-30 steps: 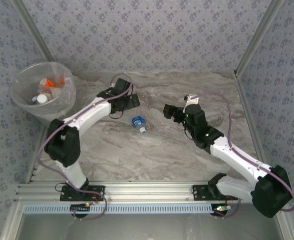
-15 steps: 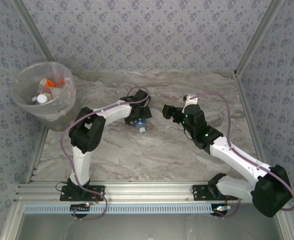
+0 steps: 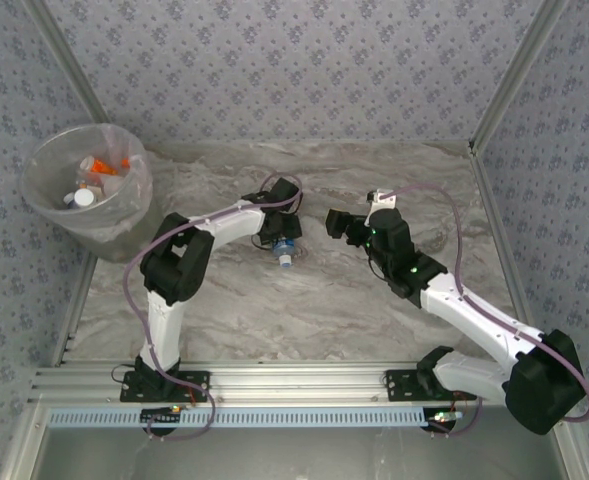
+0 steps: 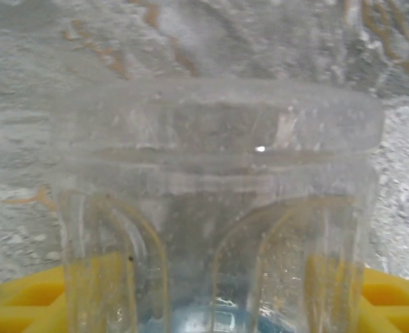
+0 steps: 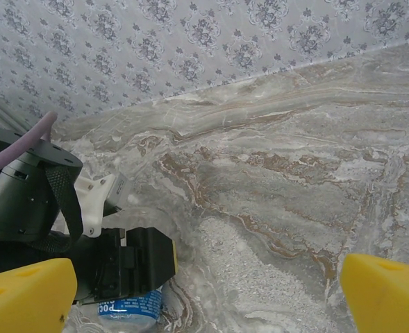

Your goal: Put the plastic bottles in the bin

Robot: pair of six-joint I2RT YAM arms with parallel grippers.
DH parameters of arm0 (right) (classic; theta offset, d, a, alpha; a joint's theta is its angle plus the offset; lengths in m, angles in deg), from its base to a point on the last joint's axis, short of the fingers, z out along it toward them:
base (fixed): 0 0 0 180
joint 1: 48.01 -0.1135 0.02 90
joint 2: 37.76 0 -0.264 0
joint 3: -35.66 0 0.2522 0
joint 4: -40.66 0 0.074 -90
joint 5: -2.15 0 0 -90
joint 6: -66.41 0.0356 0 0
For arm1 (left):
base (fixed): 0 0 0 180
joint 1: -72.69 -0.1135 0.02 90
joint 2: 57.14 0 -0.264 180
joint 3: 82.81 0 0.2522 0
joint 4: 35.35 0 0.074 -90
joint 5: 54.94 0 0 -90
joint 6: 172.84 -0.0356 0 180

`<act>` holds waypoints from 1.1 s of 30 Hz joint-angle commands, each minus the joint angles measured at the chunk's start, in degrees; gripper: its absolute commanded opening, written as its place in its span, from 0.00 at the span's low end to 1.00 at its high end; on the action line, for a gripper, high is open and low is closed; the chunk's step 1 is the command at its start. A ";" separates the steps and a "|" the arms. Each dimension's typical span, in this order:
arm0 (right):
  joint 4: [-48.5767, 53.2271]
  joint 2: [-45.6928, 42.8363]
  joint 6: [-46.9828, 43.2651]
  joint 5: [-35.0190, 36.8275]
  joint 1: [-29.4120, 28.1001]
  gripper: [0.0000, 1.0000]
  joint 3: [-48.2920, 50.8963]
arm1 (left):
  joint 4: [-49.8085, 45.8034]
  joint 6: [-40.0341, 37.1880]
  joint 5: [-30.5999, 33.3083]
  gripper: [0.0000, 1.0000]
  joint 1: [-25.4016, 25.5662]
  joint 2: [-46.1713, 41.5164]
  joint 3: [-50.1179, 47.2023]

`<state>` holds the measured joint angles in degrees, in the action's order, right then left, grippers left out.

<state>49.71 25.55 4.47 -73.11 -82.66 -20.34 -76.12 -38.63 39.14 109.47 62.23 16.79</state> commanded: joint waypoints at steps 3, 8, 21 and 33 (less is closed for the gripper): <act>-1.97 -1.80 -2.27 -0.19 -1.01 1.00 0.24 | 1.33 -4.18 -2.87 0.53 0.19 -3.60 0.31; -7.03 -1.40 -6.17 -3.76 -1.94 1.00 0.85 | 3.10 -6.80 -2.79 0.48 0.22 -9.80 -2.84; -15.02 4.14 -20.03 -11.95 -9.24 1.00 -1.56 | 8.51 -10.09 -4.16 0.46 -3.32 -28.08 -11.44; -16.82 8.65 -25.85 -8.68 -14.24 1.00 -5.45 | 1.34 -16.96 4.72 0.45 -7.87 -43.18 -8.71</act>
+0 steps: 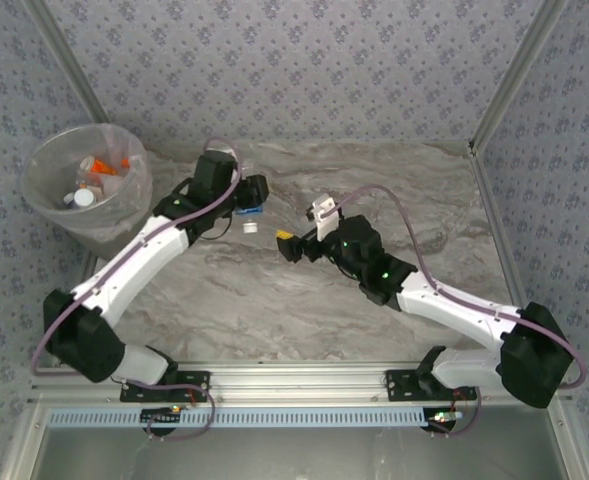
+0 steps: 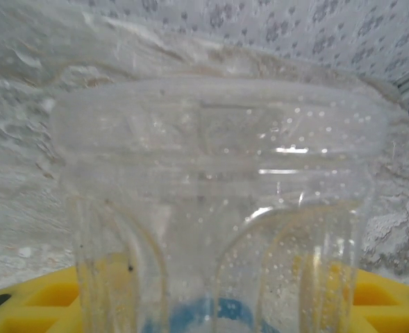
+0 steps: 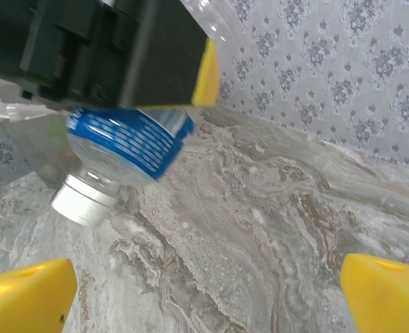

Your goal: Put the plastic bottles in the bin

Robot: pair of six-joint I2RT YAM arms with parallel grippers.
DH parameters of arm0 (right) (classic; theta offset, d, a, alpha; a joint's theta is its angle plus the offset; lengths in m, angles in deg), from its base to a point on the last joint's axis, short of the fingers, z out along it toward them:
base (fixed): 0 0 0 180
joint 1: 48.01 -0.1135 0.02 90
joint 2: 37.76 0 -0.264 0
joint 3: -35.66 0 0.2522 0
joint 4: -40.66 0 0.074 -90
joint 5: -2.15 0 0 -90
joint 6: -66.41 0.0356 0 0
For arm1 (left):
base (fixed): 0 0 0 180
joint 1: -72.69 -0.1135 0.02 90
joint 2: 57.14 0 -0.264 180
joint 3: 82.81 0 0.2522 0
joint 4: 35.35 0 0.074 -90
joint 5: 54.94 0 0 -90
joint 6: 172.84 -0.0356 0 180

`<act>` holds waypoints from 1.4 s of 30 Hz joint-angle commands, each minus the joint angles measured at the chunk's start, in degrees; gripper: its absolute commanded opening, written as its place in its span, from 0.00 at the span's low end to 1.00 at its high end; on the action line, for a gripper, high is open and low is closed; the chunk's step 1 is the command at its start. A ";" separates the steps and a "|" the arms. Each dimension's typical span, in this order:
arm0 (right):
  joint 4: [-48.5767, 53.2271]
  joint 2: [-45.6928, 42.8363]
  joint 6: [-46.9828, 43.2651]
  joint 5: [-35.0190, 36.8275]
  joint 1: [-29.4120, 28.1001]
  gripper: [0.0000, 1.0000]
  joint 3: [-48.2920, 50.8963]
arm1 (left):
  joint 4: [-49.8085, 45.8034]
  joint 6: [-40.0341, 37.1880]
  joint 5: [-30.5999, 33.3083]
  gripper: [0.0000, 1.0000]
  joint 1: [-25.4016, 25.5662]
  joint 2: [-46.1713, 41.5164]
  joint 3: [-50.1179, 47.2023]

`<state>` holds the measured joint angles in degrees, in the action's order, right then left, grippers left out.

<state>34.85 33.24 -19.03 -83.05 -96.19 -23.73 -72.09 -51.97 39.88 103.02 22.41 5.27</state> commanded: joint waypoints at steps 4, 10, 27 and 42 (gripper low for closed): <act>-1.40 2.18 -2.79 1.45 -1.10 1.00 -3.46 | -5.56 -7.72 11.93 0.44 -4.38 -7.20 7.47; -0.73 2.91 -2.71 4.58 -1.21 1.00 -4.58 | 0.44 -13.33 18.81 0.43 -10.55 -14.15 8.33; -0.13 2.94 -1.57 9.03 -1.04 1.00 -4.29 | -8.09 -13.69 21.42 0.43 -44.27 -8.80 18.50; 1.56 3.53 -0.66 7.22 -0.96 1.00 -5.96 | -8.19 -14.40 22.35 0.45 -54.67 4.22 21.26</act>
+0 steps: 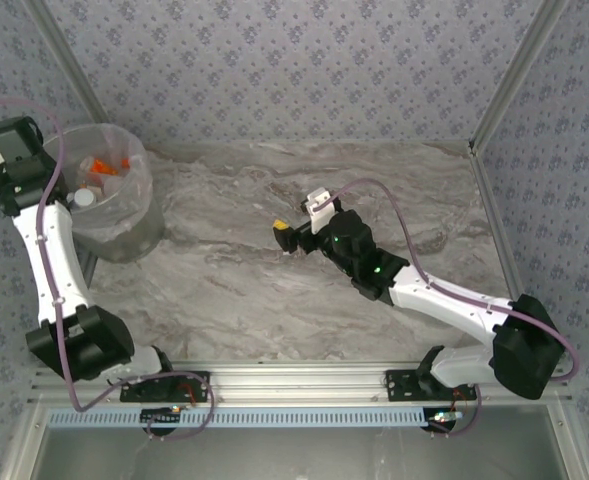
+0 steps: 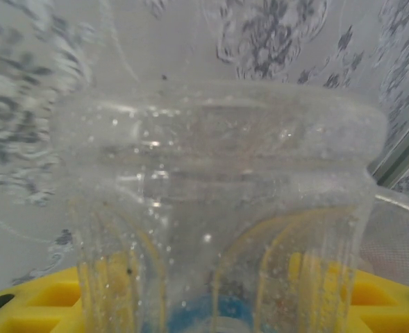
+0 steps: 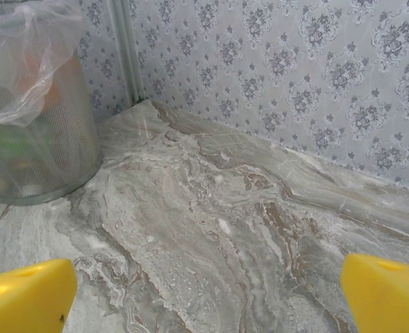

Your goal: Put the plastic bottles in the bin

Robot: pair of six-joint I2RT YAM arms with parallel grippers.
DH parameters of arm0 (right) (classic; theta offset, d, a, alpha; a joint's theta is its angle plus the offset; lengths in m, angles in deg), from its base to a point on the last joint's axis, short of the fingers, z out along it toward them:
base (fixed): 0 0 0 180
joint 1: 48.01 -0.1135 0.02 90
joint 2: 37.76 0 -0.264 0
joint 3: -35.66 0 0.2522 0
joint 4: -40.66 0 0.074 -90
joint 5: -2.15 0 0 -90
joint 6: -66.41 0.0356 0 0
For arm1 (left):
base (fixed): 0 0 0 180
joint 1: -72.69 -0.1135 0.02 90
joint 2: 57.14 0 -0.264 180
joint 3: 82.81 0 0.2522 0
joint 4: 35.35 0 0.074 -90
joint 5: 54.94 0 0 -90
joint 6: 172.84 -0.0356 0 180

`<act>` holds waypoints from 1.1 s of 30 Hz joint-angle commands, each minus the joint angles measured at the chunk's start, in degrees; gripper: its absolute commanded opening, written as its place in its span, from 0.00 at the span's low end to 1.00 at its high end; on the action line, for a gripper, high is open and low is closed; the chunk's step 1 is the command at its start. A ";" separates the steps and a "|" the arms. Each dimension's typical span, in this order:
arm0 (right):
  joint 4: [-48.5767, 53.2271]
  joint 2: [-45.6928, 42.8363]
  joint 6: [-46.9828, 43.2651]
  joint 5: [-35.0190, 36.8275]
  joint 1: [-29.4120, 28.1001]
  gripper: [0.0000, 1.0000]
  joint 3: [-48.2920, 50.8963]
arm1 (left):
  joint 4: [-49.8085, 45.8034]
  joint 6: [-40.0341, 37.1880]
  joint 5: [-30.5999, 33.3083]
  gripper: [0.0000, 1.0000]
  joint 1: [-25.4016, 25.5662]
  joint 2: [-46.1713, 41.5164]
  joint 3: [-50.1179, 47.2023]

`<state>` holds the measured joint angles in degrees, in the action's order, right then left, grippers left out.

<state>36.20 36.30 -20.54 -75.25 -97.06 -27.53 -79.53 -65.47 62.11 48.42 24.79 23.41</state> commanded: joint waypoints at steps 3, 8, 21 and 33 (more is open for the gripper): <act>0.20 0.45 1.45 -0.91 -0.16 1.00 -2.31 | -3.47 0.72 -1.49 0.47 -0.07 5.44 4.93; 1.41 0.04 1.47 -1.10 -0.45 1.00 -2.60 | -11.04 4.31 -4.85 0.61 -0.07 10.33 9.93; 2.03 -0.65 0.73 0.87 -0.40 1.00 -2.21 | -13.70 6.02 -13.66 0.96 10.88 5.44 13.46; 6.43 -4.98 0.52 12.51 3.30 1.00 0.12 | 12.60 -3.36 -21.29 0.99 35.11 -14.27 -14.91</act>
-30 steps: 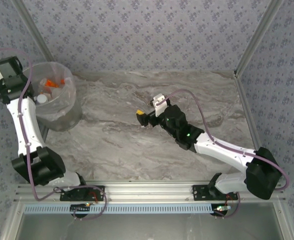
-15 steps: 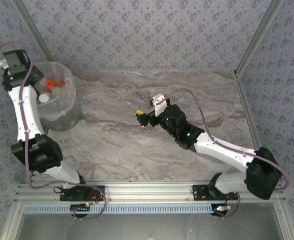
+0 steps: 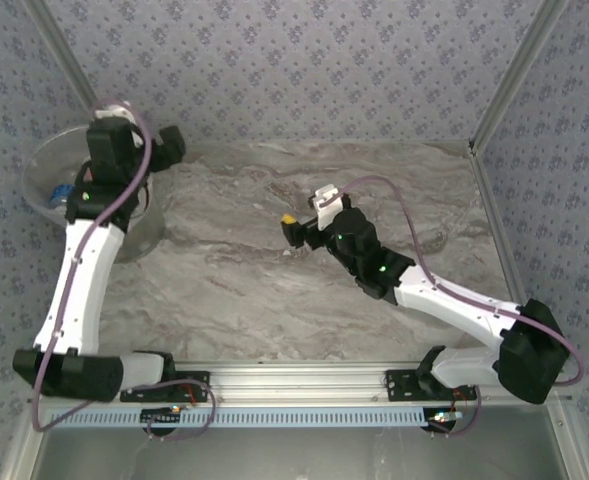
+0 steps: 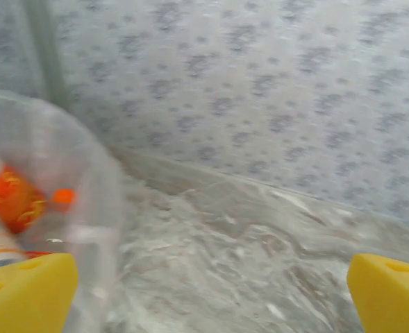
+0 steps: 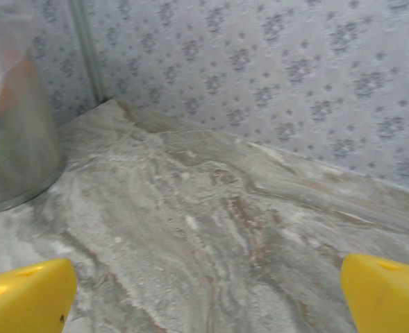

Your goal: Put the plastic bottles in the bin

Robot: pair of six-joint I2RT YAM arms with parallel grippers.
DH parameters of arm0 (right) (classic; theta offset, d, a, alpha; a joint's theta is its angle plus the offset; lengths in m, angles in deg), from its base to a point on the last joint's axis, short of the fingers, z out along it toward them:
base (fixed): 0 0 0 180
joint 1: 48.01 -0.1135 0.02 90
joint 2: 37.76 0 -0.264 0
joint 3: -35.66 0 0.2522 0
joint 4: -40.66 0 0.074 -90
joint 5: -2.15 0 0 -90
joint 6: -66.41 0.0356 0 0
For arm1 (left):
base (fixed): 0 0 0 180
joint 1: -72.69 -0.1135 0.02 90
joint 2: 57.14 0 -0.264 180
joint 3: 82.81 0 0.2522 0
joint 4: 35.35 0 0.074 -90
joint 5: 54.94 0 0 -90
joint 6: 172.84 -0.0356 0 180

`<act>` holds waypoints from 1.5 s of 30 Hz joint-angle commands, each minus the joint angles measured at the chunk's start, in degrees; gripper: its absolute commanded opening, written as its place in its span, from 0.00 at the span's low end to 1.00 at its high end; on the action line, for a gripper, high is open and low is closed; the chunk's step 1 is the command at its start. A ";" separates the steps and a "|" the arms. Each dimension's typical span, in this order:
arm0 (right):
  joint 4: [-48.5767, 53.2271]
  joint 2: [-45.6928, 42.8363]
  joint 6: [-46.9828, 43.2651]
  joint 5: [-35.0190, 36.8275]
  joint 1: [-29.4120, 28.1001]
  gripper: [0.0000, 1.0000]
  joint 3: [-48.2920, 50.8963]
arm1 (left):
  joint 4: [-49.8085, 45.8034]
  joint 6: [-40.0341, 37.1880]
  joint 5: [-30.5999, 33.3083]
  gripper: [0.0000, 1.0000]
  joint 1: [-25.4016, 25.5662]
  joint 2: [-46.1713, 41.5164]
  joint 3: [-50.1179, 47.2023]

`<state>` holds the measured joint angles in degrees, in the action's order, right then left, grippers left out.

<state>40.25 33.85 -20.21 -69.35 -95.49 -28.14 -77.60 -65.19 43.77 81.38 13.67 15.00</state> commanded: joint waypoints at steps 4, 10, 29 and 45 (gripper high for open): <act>2.80 -5.80 1.02 8.45 7.28 1.00 4.32 | 18.57 -7.51 -1.21 0.99 2.79 -6.21 -19.66; 5.17 -10.29 8.03 6.85 21.08 1.00 10.74 | 30.50 -12.57 4.28 0.99 2.33 -8.11 -37.50; -3.58 -9.12 5.57 -1.17 43.23 1.00 26.36 | 53.70 -17.54 -4.31 1.00 -12.00 9.75 -53.23; -19.62 1.65 -3.60 -15.55 48.54 1.00 29.38 | 81.89 -16.10 -6.99 0.99 -10.07 18.06 -62.92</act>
<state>26.57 34.73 -22.13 -82.38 -47.27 1.25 -6.52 -80.69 34.33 69.16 27.94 -47.03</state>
